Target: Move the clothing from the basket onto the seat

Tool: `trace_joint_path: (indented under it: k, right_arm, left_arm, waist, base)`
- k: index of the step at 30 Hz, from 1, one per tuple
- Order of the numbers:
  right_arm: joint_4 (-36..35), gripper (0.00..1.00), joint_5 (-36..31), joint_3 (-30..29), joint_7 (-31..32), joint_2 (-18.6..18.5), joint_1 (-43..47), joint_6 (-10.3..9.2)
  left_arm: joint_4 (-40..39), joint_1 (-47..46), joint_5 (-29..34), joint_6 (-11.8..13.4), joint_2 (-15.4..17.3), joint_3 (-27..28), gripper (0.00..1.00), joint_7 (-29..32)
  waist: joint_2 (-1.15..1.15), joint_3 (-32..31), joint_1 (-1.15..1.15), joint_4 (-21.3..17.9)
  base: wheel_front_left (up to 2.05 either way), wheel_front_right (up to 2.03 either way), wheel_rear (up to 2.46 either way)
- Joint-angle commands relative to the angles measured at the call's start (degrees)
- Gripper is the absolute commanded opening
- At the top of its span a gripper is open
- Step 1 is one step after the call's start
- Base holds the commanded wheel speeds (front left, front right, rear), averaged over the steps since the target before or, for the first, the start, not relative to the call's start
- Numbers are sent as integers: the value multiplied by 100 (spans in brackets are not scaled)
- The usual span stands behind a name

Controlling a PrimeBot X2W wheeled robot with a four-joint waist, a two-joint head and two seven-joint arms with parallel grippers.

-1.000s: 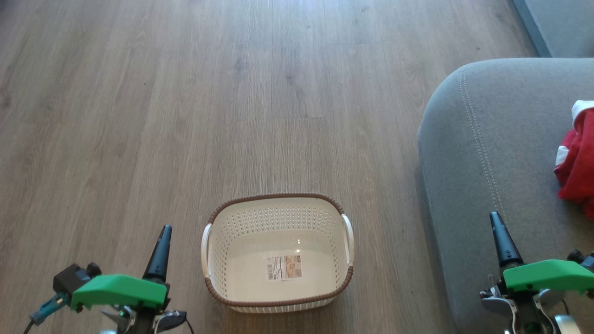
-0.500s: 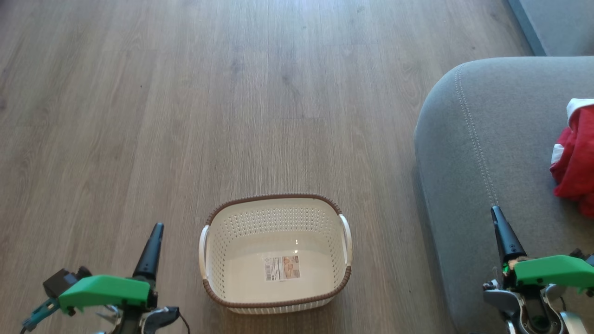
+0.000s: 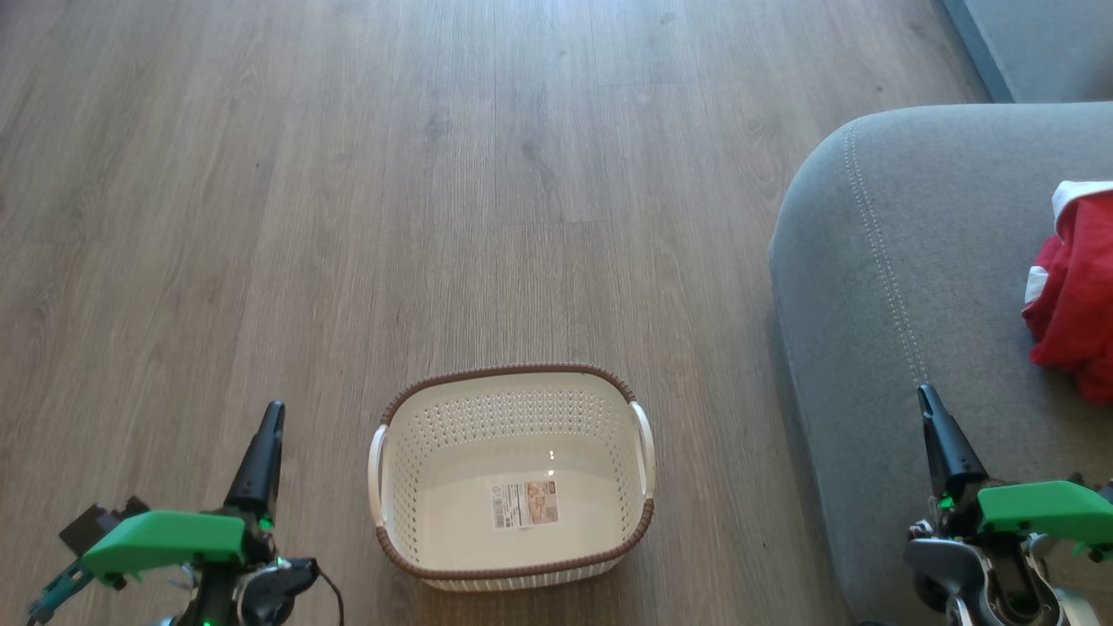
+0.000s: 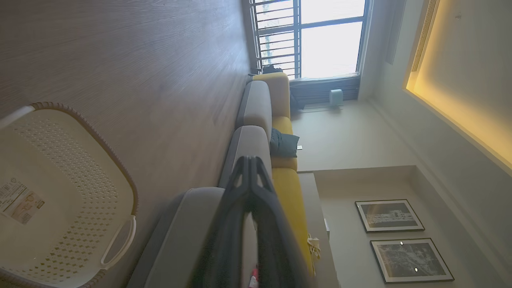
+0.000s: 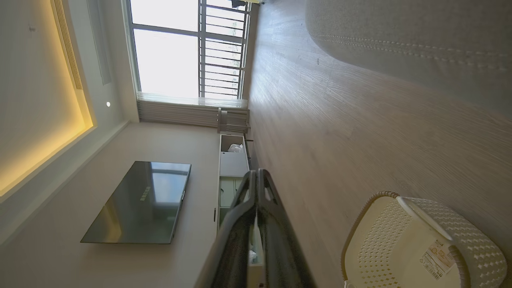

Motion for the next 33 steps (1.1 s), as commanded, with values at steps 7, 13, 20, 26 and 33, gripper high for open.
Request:
trace_joint_path:
  k: [7,13,20,26,33]
  right_arm:
    - [-206,0,535,65,180,19,-406,0]
    - [-206,0,573,64,189,20,-410,0]
    - [-206,0,573,64,189,20,-410,0]
    - [-206,0,573,64,189,20,-410,0]
    - [-206,0,573,65,189,20,-410,0]
  left_arm:
    - [-176,-348,-499,-105,58,321,0,153]
    - [-175,-351,-524,-110,50,342,0,172]
    - [-175,-352,-513,-110,40,355,0,183]
    - [-174,-353,-504,-110,33,366,0,192]
    - [-174,-354,-494,-110,24,378,0,201]
  waist:
    - [0,-6,0,-32]
    - [0,-7,0,-35]
    - [0,-7,0,-35]
    - [0,-7,0,-35]
    - [0,-7,0,-35]
  base:
    - [0,0,0]
    - [0,0,0]
    - [0,0,0]
    - [0,0,0]
    - [0,0,0]
